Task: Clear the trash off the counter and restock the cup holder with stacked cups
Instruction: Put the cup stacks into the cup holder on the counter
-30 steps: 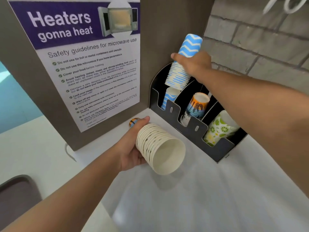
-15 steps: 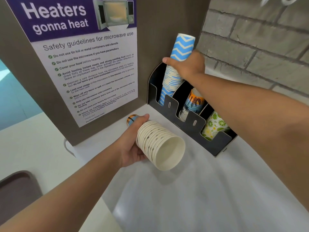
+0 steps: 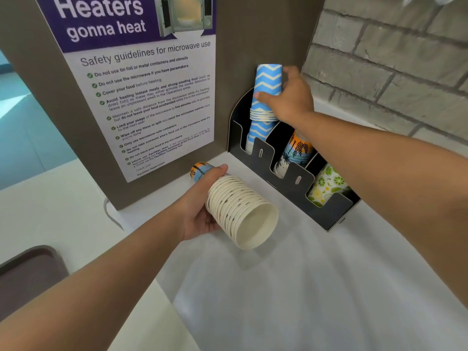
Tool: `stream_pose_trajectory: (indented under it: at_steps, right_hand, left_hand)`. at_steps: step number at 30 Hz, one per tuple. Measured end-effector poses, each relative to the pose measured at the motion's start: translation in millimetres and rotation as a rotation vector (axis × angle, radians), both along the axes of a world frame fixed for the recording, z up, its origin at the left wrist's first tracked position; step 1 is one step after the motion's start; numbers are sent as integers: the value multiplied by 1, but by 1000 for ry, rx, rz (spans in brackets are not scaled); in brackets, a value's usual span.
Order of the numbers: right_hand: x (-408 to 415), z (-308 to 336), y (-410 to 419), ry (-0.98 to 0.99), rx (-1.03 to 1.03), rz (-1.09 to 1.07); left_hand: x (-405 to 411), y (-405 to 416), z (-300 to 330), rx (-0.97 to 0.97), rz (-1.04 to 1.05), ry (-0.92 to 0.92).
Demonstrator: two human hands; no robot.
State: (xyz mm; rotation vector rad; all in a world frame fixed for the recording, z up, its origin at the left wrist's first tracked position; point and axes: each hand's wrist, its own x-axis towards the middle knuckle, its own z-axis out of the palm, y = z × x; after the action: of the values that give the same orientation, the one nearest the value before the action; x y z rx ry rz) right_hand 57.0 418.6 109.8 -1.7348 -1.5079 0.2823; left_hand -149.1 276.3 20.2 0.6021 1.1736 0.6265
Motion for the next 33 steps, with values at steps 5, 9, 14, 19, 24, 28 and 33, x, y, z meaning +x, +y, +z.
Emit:
stream_pose_trajectory:
  at_steps: [5,9,14,19,24,28,33]
  right_hand:
    - [4,-5,-7,-15,-55,-33]
    - [1,-6,-15,-46,-54,-21]
    - [3,-6,-18,-181,-115,42]
    - [9,-2,-36,-98,-59,45]
    - [40,9,-69,-39,-27,-23]
    - [74,12,-103,-87,-73,-8]
    - [104,12,-138,-231,-232,49]
  left_hand:
    - [1,-5,1,6,5,0]
    - [1,-10,2,0,-6,-7]
    - [0,-15,5,-1,15,1]
    - [5,-20,9,5,61,2]
    - [19,-18,23,66,172,-31]
    - [38,-14,46,139,334,-158]
    - [63,-8,70,253,529,-223]
